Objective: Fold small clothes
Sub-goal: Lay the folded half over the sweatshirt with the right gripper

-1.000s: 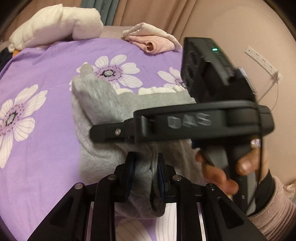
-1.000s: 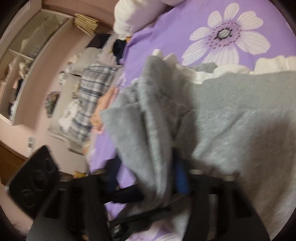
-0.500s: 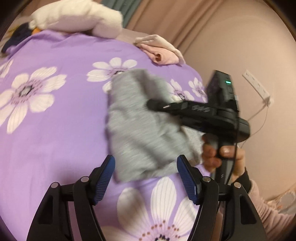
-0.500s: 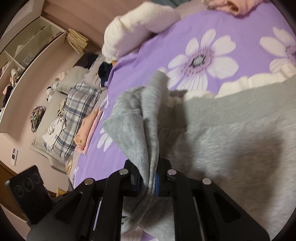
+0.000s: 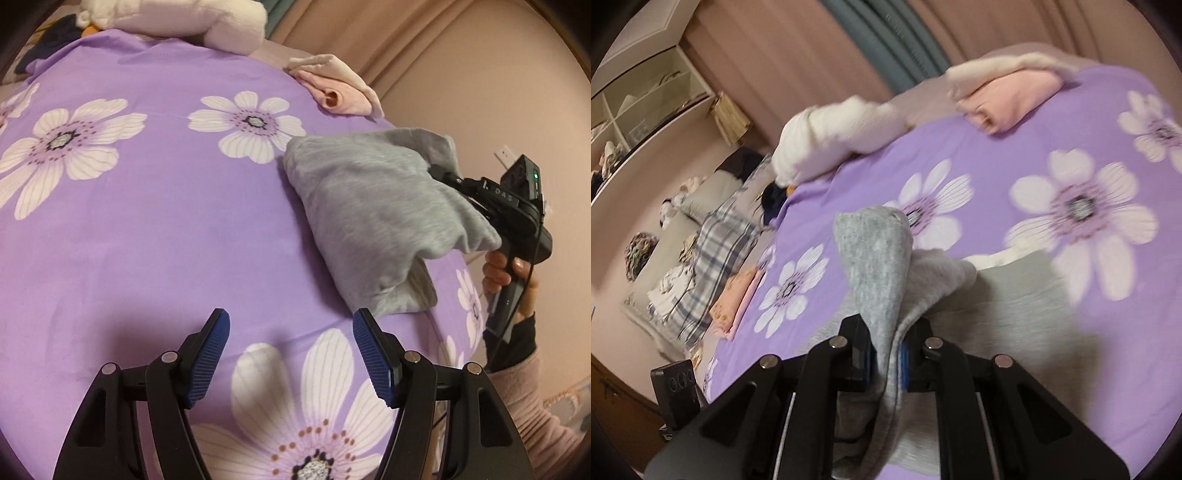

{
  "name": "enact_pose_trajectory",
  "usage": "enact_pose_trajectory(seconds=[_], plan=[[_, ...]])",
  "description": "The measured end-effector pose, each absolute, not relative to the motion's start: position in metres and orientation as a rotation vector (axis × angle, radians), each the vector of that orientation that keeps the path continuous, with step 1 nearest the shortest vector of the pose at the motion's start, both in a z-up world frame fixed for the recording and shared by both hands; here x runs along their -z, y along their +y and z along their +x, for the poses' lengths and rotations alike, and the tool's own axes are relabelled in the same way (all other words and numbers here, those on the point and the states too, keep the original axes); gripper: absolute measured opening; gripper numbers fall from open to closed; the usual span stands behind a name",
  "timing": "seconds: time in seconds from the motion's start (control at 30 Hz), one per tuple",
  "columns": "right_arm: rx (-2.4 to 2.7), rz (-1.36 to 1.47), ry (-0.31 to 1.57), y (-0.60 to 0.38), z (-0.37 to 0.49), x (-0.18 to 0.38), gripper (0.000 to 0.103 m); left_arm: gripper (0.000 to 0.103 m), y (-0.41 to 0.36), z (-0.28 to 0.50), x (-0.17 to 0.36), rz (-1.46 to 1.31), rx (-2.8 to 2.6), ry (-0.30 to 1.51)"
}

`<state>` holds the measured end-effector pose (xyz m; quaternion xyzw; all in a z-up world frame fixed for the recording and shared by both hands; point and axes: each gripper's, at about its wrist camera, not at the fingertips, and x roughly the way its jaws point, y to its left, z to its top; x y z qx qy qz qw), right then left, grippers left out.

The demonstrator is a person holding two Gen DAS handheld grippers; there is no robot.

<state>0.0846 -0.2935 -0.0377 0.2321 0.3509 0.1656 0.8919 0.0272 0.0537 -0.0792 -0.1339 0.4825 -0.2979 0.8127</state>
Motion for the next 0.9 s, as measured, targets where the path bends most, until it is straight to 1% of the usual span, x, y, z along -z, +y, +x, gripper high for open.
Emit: enact_pose_trajectory(seconds=[0.07,0.17,0.3,0.37,0.57,0.67,0.7,0.73,0.9], plan=[[-0.315,0.501,0.729,-0.31,0.077,0.044,0.012,0.068,0.042,0.03,0.076,-0.266,0.653,1.03],[-0.261,0.531,0.776,-0.33,0.071,0.067,0.012,0.068,0.026,0.036,0.07,-0.235,0.676,1.023],[-0.225,0.589,0.839,-0.346,0.067,0.108,0.012,0.068,-0.007,0.043,0.052,-0.165,0.723,0.979],[-0.227,0.613,0.851,-0.347,0.065,0.12,0.013,0.068,-0.027,0.047,0.04,-0.134,0.751,0.946],[-0.262,0.646,0.865,-0.343,0.058,0.134,0.016,0.068,-0.087,0.069,0.023,-0.074,0.842,0.909],[-0.267,0.669,0.854,-0.348,0.055,0.133,0.016,0.066,-0.111,0.074,0.029,0.003,0.85,0.915],[-0.267,0.672,0.848,-0.35,0.054,0.132,0.016,0.064,-0.117,0.074,0.033,0.028,0.861,0.929],[-0.267,0.671,0.838,-0.352,0.054,0.13,0.017,0.058,-0.122,0.073,0.039,0.064,0.859,0.943],[-0.25,0.667,0.824,-0.359,0.054,0.13,0.016,0.058,-0.132,0.064,0.076,0.199,0.839,1.021]])
